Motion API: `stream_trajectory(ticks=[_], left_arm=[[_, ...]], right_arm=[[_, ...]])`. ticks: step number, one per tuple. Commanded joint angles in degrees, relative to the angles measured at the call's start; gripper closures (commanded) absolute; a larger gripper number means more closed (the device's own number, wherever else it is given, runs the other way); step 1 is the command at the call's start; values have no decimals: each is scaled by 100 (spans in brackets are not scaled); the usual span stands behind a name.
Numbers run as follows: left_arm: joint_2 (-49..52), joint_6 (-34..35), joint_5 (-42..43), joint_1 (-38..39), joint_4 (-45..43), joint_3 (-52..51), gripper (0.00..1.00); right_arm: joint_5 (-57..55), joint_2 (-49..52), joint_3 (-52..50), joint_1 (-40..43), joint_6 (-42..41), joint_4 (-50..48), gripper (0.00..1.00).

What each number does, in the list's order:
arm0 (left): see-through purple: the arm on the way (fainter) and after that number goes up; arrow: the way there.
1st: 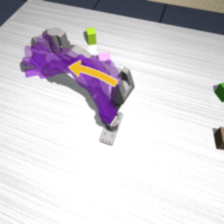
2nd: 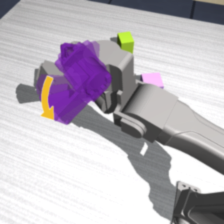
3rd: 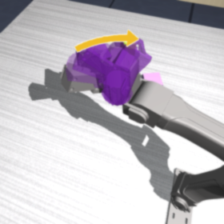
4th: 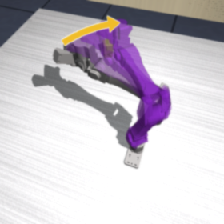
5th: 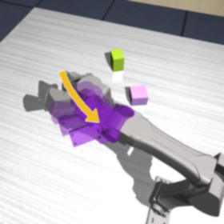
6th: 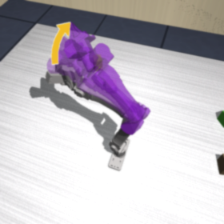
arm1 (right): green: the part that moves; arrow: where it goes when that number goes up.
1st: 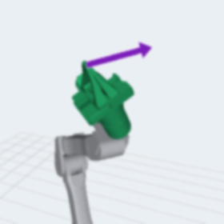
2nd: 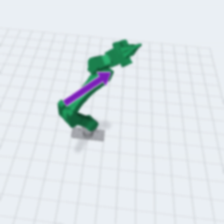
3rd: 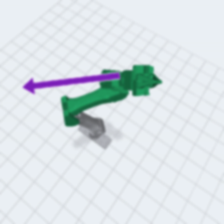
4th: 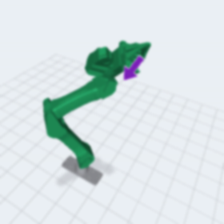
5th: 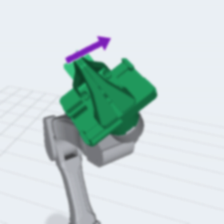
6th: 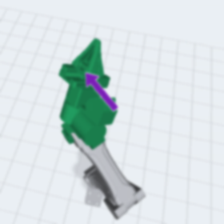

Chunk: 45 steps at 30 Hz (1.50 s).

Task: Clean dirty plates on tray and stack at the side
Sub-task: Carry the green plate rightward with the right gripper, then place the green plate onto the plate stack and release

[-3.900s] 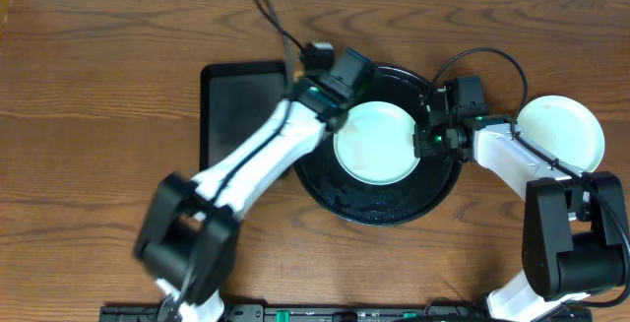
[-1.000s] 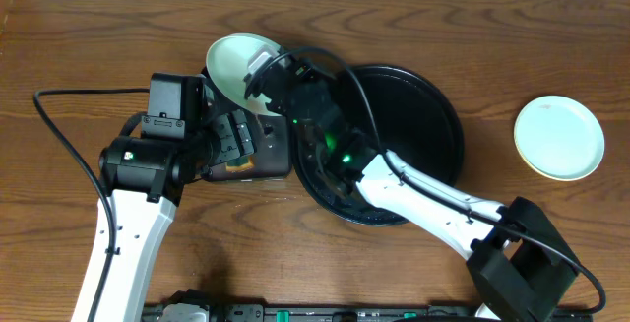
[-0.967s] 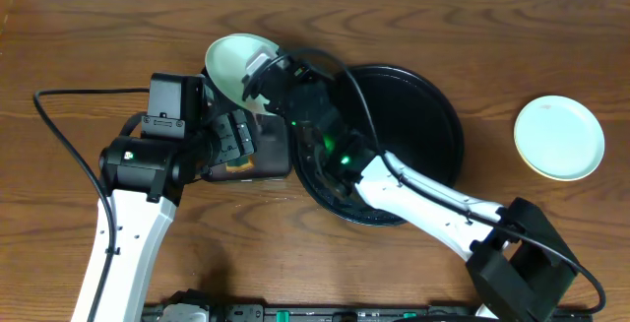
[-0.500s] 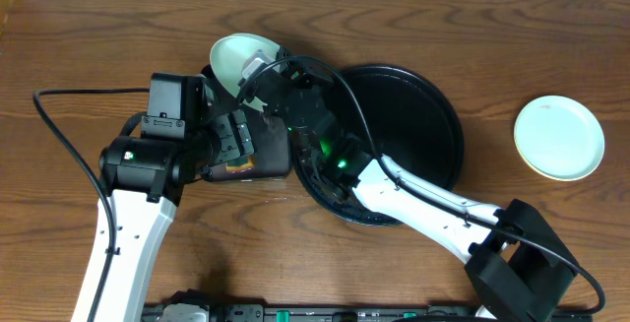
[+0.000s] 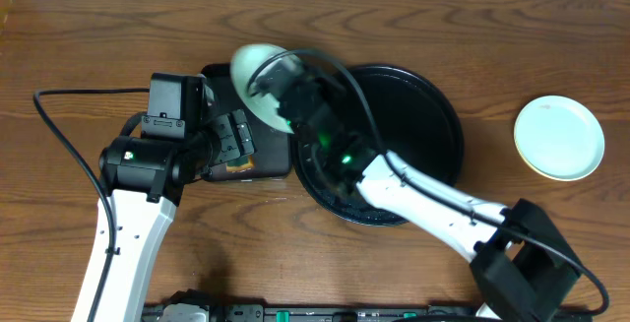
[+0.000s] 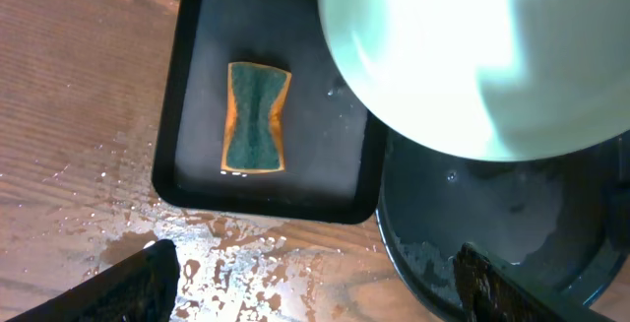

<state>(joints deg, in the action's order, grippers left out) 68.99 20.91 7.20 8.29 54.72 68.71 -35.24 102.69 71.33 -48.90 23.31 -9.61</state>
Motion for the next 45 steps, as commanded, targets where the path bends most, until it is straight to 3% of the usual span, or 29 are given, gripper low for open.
stream_trajectory(ticks=[1, 10, 16, 26, 32, 38, 42, 45], left_arm=[[-4, -33, 9, -31, 13, 72, 10], [-4, -33, 9, -31, 15, 72, 10], [-4, -33, 9, -31, 13, 72, 10], [-4, -33, 9, -31, 13, 72, 10], [-4, -33, 9, -31, 13, 72, 10], [-4, -33, 9, -31, 13, 72, 10], [-4, -33, 9, -31, 13, 72, 10], [-4, -33, 9, -31, 13, 72, 10]], right_arm=[[68, -306, 15, 658, -2153, 588, 99], [2688, -1683, 15, 2444, -4238, 2546, 99], [4706, -2057, 15, 4784, -5088, 3864, 99], [4776, -1499, 11, 8367, -4913, 5167, 99], [4765, -673, 2, 9252, -4684, 5233, 99], [4730, -223, 2, 9296, -4684, 5327, 98], [5757, -420, 4, 9280, -4035, 4979, 48], [7357, -804, 4, 9145, -3661, 4647, 34]])
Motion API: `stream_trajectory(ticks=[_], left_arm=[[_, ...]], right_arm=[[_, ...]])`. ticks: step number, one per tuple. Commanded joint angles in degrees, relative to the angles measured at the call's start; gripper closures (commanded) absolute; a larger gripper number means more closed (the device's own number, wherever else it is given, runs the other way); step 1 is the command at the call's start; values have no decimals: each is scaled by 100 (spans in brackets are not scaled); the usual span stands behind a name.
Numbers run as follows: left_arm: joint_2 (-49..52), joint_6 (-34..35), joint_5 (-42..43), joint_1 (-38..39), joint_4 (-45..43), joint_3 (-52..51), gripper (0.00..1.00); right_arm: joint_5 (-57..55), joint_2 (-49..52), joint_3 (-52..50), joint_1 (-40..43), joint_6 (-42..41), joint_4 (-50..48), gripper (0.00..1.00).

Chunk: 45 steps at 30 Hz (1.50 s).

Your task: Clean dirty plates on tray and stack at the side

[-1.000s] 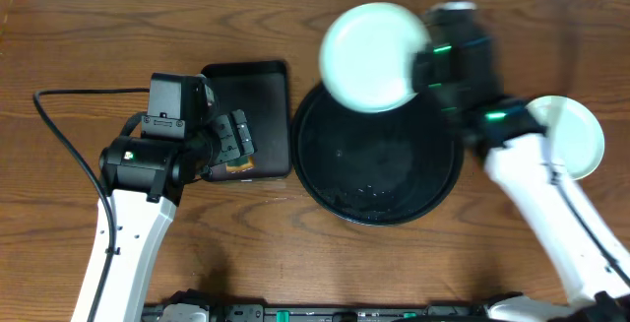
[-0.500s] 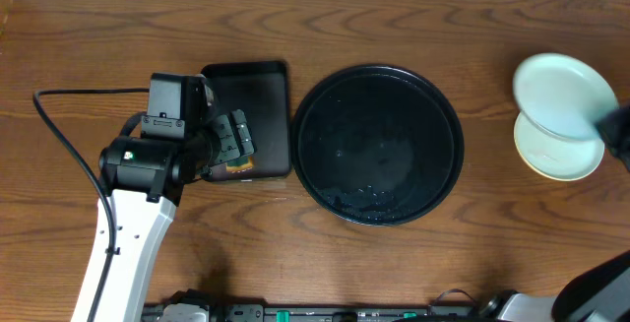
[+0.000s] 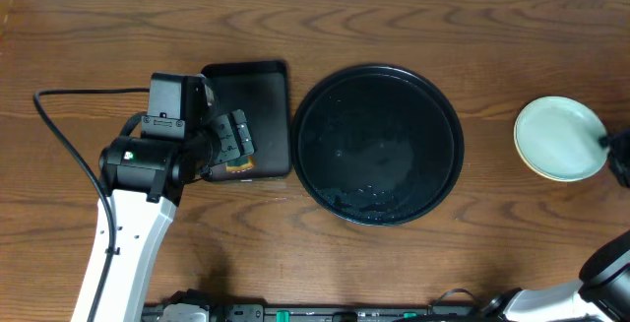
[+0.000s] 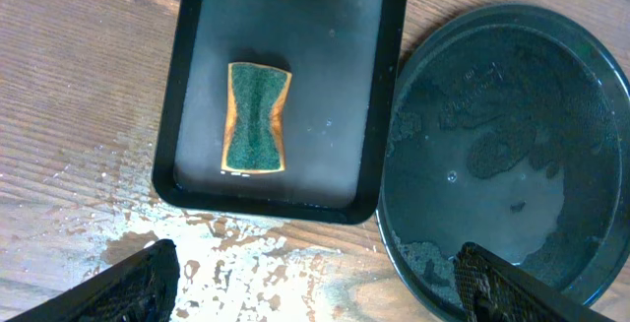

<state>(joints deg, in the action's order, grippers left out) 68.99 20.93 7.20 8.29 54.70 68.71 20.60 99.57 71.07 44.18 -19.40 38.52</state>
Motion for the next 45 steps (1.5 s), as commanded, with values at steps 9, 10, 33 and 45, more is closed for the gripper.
stream_trajectory(ticks=[9, 10, 33, 45], left_arm=[[-4, -35, 9, -31, 15, 72, 10], [-4, -35, 9, -31, 15, 72, 10], [-4, -35, 9, -31, 15, 72, 10], [-4, -35, 9, -31, 15, 72, 10]], right_arm=[[2146, -2715, 28, -1982, 1034, 214, 33], [1902, -3029, 28, -2352, 1029, 328, 29], [-796, -5147, -553, -4251, 1093, 785, 1], [-1615, -8129, -4656, -4280, 1093, -1502, 1]])
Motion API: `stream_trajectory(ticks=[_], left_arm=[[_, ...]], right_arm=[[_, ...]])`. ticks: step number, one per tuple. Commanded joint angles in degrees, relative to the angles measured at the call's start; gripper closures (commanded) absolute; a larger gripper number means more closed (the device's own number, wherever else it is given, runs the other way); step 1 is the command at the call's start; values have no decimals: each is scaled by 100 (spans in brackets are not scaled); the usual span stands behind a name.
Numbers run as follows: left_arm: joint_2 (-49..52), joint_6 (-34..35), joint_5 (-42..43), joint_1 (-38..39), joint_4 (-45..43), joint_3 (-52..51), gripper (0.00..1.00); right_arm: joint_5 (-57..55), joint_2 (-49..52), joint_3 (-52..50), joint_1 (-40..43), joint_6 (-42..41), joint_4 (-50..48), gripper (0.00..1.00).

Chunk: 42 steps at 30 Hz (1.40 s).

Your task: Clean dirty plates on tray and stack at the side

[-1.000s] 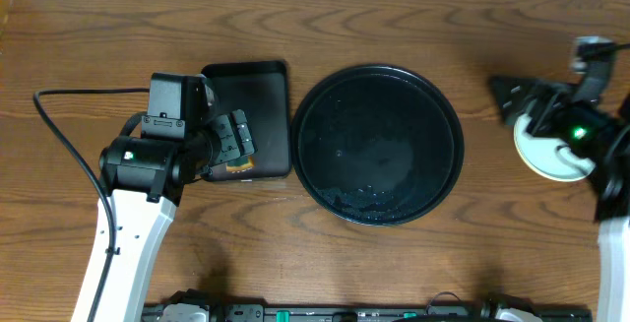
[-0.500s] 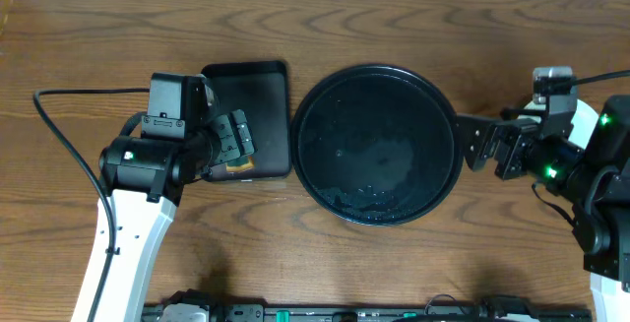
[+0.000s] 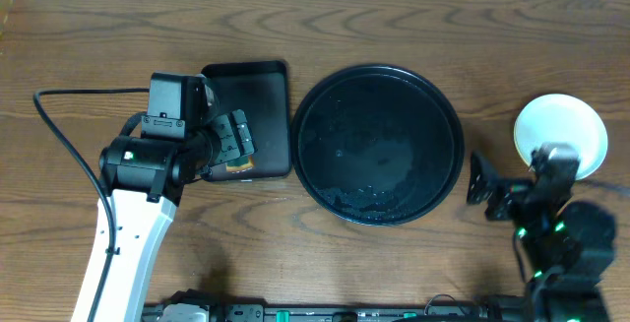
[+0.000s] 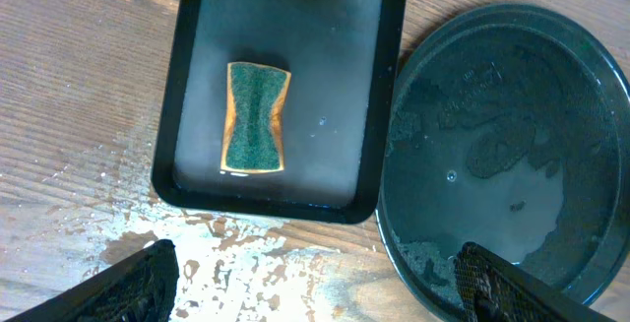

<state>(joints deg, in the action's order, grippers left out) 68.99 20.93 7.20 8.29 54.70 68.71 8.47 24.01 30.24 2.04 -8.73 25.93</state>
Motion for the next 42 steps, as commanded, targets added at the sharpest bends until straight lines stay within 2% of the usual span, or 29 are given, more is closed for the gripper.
stream_trajectory(ticks=[1, 7, 13, 20, 42], left_arm=[[-4, -35, 9, -31, 15, 72, 10], [-4, -35, 9, -31, 15, 72, 10], [-4, -35, 9, -31, 15, 72, 10], [-4, -35, 9, -31, 15, 72, 10], [-4, -35, 9, -31, 15, 72, 10]], right_arm=[[-468, -844, -831, -66, 28, -398, 1], [-713, -2404, -1851, -63, 24, -691, 1], [-767, -2385, -2258, -103, 33, -968, 1], [-861, -2374, -2999, -227, 20, -2227, 1], [-861, -2363, -2994, -249, 4, -2179, 1]])
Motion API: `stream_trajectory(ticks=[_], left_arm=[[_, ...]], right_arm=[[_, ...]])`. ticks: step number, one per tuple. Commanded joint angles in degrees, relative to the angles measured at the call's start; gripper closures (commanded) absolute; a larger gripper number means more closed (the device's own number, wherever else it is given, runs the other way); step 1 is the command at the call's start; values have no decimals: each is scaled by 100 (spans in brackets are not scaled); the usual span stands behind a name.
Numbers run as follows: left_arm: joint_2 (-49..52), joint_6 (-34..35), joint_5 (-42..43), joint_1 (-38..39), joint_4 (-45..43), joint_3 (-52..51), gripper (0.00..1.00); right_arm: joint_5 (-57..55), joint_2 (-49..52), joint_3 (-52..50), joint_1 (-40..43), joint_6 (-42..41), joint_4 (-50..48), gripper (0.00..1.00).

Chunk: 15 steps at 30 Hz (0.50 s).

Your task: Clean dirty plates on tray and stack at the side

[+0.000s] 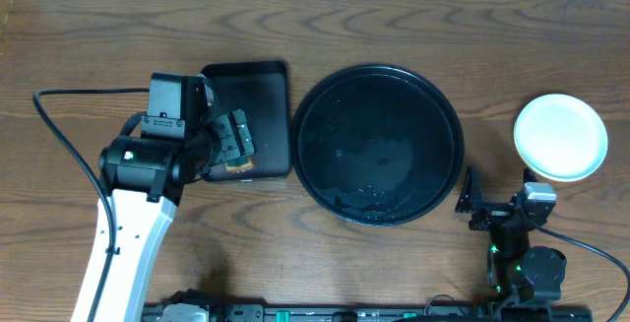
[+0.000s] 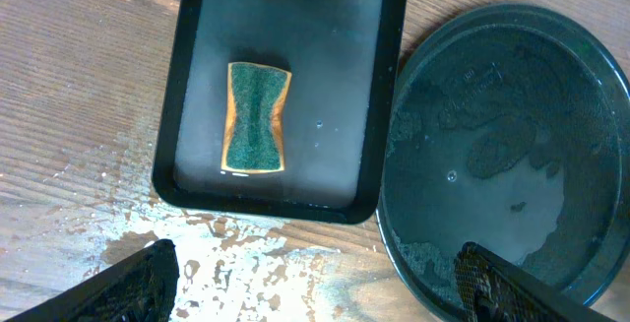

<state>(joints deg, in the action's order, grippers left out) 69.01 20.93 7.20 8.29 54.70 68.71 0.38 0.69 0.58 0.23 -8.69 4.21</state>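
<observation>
The round black tray (image 1: 379, 145) is wet and bears no plates; its rim (image 2: 394, 214) also shows in the left wrist view. A pale plate (image 1: 559, 137) lies on the table at the far right; I cannot tell whether another is under it. My right gripper (image 1: 471, 202) sits near the front edge, below and left of that plate, open and holding nothing. My left gripper (image 1: 234, 145) (image 2: 315, 283) hovers open over the near end of the small rectangular tray (image 2: 172, 145), where a green-and-orange sponge (image 2: 256, 117) lies.
Water and white foam (image 2: 256, 273) are splashed on the wood in front of the small tray. The right arm (image 1: 527, 263) is folded at the front right corner. A black cable (image 1: 59, 135) loops left of the left arm.
The right arm has drawn back from just below the pale plate to a folded pose at the front edge, leaving the plate fully in view. The left arm, sponge and trays have not moved.
First the right gripper held a pale plate above the small tray, with another plate lying at the far right. Then that plate was gone from the middle and the gripper was at the right-hand plate. After that the arm stood below the plate, and now it is folded away.
</observation>
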Motion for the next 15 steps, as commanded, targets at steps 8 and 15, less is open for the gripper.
stream_trajectory(ticks=[8, 15], left_arm=[[-944, -35, 9, -26, 13, -332, 10], [-2940, -197, -791, -452, -874, -1558, 10]], right_arm=[[-52, -31, -28, -68, 0, -7, 1], [-52, -31, -28, -68, 0, -7, 1]])
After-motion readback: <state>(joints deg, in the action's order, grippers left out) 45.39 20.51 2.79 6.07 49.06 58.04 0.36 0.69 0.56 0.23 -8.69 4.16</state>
